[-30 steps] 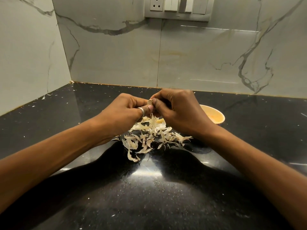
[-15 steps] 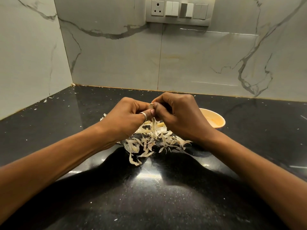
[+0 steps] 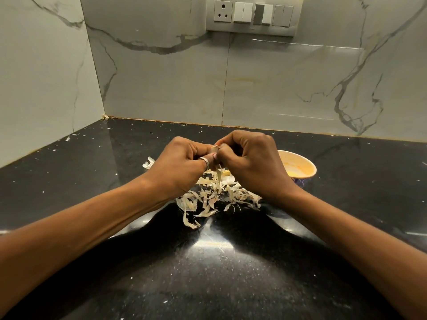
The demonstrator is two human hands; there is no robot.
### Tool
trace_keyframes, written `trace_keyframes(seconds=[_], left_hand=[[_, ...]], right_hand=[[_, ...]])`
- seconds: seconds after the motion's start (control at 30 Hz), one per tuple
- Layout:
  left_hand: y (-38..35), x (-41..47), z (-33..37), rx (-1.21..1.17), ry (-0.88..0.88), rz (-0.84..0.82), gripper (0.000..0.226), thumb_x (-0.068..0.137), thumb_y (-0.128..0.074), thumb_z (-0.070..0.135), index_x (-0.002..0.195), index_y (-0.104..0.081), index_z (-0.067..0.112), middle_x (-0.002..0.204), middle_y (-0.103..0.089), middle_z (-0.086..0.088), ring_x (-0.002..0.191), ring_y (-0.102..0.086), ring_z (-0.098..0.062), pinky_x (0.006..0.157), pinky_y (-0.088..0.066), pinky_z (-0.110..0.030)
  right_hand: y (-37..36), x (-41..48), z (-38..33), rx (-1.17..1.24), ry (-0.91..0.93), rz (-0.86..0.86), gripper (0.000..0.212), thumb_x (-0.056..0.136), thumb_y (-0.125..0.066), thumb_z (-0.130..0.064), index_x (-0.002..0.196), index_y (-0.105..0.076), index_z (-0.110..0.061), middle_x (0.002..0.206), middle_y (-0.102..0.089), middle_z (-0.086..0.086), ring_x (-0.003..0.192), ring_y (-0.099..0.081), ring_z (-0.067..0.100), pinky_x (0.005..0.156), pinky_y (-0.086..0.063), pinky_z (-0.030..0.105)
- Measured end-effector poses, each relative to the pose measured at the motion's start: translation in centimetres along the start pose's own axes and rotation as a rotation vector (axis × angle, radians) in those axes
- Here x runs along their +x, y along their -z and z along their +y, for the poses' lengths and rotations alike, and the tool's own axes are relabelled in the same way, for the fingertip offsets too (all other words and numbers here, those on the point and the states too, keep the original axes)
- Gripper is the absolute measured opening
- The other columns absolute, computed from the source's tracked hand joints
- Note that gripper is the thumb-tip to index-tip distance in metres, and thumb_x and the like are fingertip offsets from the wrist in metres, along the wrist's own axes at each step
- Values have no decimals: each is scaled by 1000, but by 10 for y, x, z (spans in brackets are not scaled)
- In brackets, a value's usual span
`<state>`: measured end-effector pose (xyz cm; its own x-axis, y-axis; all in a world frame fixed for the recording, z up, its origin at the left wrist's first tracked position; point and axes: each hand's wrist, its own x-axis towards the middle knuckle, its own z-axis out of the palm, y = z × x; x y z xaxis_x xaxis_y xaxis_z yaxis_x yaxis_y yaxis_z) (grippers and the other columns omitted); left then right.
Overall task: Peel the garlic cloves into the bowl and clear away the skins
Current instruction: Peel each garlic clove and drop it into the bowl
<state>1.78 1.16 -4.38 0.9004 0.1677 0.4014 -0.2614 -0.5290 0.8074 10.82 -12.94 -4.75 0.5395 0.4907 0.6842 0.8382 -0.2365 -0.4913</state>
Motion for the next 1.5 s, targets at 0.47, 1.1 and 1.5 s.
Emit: trace_keyframes(seconds=[0.47, 1.1, 1.5], left_hand=[[1, 1, 12, -203, 74, 61, 23, 100, -55, 6, 118, -69, 0, 47, -56, 19, 37, -47, 4, 43, -34, -2], [4, 6, 5, -79, 17, -50, 22, 102, -52, 3, 112, -71, -2, 47, -55, 22, 39, -50, 8, 43, -33, 0], [12, 8, 4, 49, -21, -102, 22, 102, -54, 6, 102, -73, -6, 46, -50, 18, 36, -44, 2, 43, -32, -3]], right_hand=[[15, 6, -5, 464, -200, -96, 15, 98, -60, 2, 101, -72, -5, 96, -76, 12, 87, -75, 22, 78, -60, 23], [17, 7, 4, 59, 53, -74, 10, 95, -70, -13, 101, -77, -13, 83, -76, -2, 73, -72, 10, 67, -62, 32], [20, 8, 7, 92, 73, -145, 12, 96, -69, -10, 105, -76, -9, 88, -77, 3, 78, -75, 9, 72, -64, 36]])
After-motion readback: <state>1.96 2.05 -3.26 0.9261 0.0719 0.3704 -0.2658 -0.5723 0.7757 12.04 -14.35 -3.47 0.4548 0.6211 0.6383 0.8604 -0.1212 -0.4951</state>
